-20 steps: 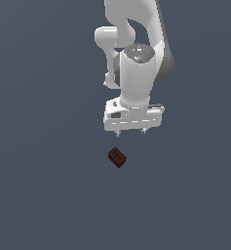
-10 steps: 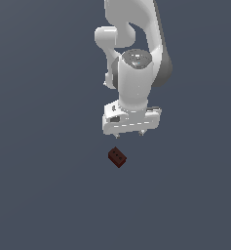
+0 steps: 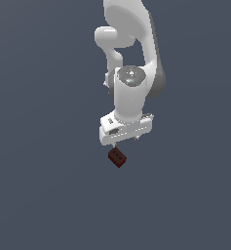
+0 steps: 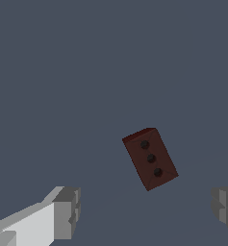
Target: Pick up the object and move it to a goal position.
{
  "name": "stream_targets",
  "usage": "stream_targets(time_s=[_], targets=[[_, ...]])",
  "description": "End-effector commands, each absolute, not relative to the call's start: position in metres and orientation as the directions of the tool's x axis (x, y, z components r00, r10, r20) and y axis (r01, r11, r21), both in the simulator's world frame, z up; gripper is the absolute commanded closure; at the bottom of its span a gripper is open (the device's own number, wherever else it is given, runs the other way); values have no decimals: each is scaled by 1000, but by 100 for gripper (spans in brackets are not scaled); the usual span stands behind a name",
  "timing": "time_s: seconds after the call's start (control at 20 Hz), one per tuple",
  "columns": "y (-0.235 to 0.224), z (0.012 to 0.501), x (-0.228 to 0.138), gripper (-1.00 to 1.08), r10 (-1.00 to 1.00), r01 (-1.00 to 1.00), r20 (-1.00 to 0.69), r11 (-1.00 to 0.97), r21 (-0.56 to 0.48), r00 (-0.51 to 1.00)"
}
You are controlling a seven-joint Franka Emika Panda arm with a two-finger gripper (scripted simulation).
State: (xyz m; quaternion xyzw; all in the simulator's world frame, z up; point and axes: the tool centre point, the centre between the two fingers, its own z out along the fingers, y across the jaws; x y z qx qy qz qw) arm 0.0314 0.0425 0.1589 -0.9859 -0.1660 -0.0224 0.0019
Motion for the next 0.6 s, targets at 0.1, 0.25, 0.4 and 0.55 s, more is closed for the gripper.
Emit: stream_targets(time_s=[0.1,0.25,0.4,0.55], targets=[[33,137,36,-92,433,433,31,-901,9,901],[28,123,38,-92,502,501,22,-865,9,865],[22,110,40,-92,560,560,15,-828,8,828],[18,99,41,-92,607,607,9,-795,6,795]])
